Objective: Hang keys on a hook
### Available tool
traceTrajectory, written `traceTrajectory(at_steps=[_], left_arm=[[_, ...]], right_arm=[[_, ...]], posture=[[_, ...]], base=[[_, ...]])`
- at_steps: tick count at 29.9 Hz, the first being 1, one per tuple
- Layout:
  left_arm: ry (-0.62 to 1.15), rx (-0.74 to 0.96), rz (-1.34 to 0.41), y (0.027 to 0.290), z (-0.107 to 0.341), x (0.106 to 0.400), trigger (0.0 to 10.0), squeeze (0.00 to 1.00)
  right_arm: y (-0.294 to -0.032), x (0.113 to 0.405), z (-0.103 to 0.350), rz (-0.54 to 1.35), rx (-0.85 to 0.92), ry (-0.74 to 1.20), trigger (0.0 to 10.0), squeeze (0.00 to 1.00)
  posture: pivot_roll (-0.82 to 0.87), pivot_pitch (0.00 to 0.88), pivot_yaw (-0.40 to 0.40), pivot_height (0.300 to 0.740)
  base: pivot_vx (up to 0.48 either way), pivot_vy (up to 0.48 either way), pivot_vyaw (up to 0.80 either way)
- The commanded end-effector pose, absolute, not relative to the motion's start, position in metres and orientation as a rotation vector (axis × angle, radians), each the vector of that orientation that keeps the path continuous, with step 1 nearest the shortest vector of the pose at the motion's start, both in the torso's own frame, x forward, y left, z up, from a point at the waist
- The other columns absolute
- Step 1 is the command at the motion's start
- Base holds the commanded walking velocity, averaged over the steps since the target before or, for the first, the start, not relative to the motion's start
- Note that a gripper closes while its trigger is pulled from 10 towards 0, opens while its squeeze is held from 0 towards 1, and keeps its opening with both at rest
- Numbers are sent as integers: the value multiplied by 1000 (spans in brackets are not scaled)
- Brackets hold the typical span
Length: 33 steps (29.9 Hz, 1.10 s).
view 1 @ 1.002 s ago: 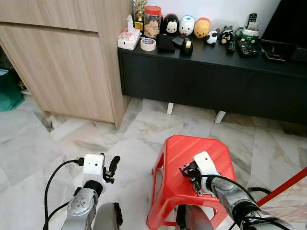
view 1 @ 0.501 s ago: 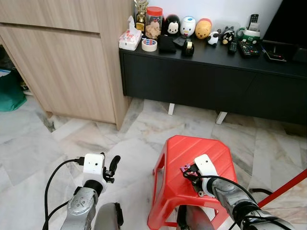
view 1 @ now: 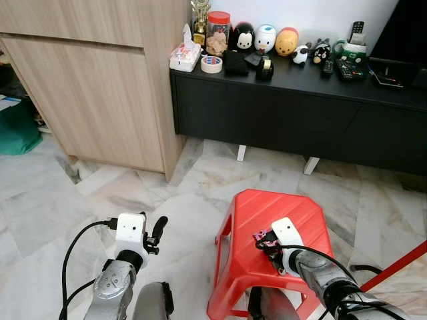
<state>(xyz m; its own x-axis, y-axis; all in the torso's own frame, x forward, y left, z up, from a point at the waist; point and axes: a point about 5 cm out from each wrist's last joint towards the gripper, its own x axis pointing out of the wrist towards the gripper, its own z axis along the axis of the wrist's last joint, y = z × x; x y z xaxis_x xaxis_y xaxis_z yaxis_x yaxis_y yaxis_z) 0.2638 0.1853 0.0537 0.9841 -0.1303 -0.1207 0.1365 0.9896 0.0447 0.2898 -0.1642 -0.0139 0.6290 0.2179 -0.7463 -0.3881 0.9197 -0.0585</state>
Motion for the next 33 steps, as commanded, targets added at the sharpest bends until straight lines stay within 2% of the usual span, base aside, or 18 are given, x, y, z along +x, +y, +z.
traceTrajectory(at_steps=[1,11,13,14,15,33], left_arm=[[128,60,-145,184,51,265,10000,0],[132,62,-153,182,50,265,10000,0],[133,63,-153,183,50,265,10000,0],[135,63,-153,183,50,265,10000,0],[136,63,-152,183,49,265,10000,0],[153,73,-150,184,44,265,10000,0]], right_arm=[[-167,286,-17,341,-220,848,10000,0],[-167,280,-23,340,-215,890,10000,0],[-166,278,-24,343,-218,894,9608,0],[-166,278,-24,342,-215,894,4039,0],[-166,278,-24,342,-215,894,0,0],[-162,281,-22,339,-217,874,0,0]], posture=[[99,42,-84,594],[93,41,-85,594],[93,41,-85,594],[93,41,-85,594],[94,42,-86,594],[93,37,-87,594]], base=[[0,0,0],[0,0,0],[0,0,0],[0,0,0],[0,0,0],[0,0,0]])
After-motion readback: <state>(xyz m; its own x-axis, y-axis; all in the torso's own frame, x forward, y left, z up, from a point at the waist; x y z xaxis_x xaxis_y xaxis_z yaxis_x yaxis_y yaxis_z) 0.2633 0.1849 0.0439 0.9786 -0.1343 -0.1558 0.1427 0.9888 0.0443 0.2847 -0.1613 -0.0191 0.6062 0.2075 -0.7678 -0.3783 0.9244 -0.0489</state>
